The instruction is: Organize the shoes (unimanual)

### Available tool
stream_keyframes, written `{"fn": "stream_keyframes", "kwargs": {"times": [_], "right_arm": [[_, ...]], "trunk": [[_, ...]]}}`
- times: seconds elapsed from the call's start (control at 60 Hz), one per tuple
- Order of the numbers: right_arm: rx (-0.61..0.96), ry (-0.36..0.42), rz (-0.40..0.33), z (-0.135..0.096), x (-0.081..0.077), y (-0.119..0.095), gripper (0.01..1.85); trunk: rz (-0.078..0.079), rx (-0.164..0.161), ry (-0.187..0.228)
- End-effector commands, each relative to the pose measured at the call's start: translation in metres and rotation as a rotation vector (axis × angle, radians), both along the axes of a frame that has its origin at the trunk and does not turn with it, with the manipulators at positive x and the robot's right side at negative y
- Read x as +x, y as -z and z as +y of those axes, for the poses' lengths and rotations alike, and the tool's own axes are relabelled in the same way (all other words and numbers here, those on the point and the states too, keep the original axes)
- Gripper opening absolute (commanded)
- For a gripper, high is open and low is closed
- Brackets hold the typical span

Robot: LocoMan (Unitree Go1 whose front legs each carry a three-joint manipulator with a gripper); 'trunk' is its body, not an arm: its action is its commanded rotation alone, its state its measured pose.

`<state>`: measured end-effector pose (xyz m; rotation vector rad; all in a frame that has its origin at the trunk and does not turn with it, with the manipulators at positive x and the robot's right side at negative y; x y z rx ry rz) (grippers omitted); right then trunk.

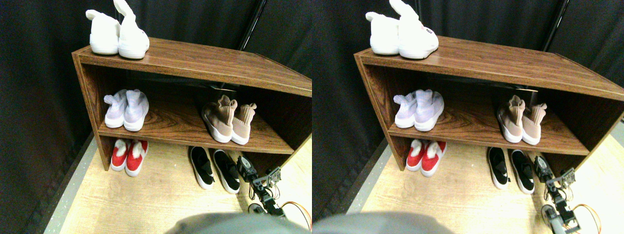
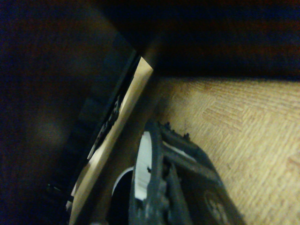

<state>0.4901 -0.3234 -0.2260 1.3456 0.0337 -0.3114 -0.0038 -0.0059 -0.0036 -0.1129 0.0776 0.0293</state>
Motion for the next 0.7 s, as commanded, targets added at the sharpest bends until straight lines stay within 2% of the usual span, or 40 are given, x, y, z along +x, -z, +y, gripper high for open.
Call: {"fn": "stream_keyframes", "kwargs": {"times": [0.017,0.083,0.283,0.383,0.633,0.7], "right_arm": [[0.018,0.024,-0.017,-0.002,0.003,-0.001,0.06],[0.024,0.047,0.0,-0.001,0.002,0.003,0.06],[0.04,0.033,0.002,0.001,0.001,0.008,0.06],[0.029,0.052,0.001,0.003,0.0,0.006,0.06],[0.006,-0.044,-0.002,0.015,0.0,0.003,0.06],[0.052,-0.06,-0.011,0.021,0.002,0.003,0.06]], "trunk": [[0.023,-0.014,-0.009],[0.023,-0.011,-0.007],[0.026,-0.004,-0.002],[0.025,-0.006,-0.002],[0.02,-0.019,-0.019],[0.02,-0.022,-0.021]]}}
